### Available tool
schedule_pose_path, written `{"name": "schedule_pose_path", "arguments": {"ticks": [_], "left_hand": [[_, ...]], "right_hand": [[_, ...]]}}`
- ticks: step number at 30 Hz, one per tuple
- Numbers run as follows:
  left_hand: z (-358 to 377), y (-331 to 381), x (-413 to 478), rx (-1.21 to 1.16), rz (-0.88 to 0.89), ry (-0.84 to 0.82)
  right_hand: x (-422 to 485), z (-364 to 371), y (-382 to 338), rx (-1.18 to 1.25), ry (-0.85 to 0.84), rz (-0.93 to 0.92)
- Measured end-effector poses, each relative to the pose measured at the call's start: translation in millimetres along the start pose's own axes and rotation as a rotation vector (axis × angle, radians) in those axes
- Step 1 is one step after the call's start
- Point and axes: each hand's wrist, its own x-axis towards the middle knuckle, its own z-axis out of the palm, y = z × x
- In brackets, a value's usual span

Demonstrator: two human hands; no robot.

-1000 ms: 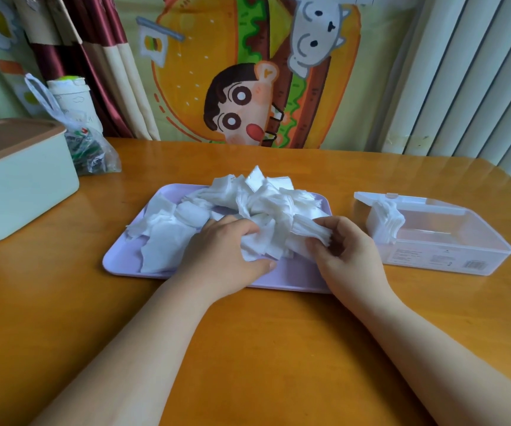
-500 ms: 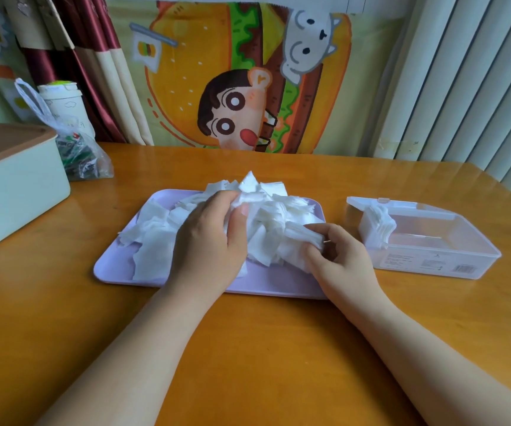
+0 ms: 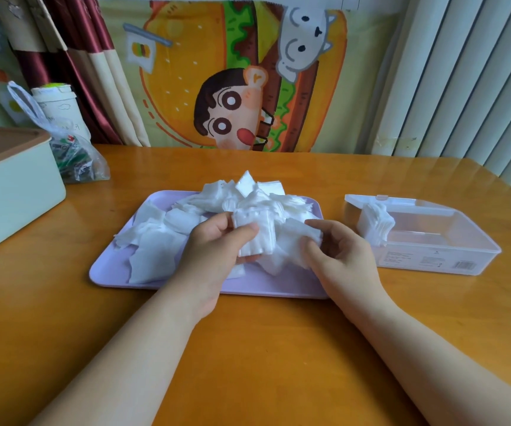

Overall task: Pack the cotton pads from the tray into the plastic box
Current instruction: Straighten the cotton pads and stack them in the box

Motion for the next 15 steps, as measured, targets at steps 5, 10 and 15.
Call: {"name": "schedule_pose_path", "arguments": {"ticks": [5,10,15], "left_hand": [[1.1,-0.6,2.4,-0.094,-0.008,0.084],[3.9,-1.5,0.8,-0.100,-0.016,0.049],[6.0,1.4,-3.1,-0.132,-0.021,-0.017]], "right_hand": [[3.2,-6.0,-15.3,0.264,0.051,0.090],[1.7,-6.4,-26.8,0.552,-0.160,0.226],[2.1,-3.0,-21.2,0.582,-0.222,0.258]]}}
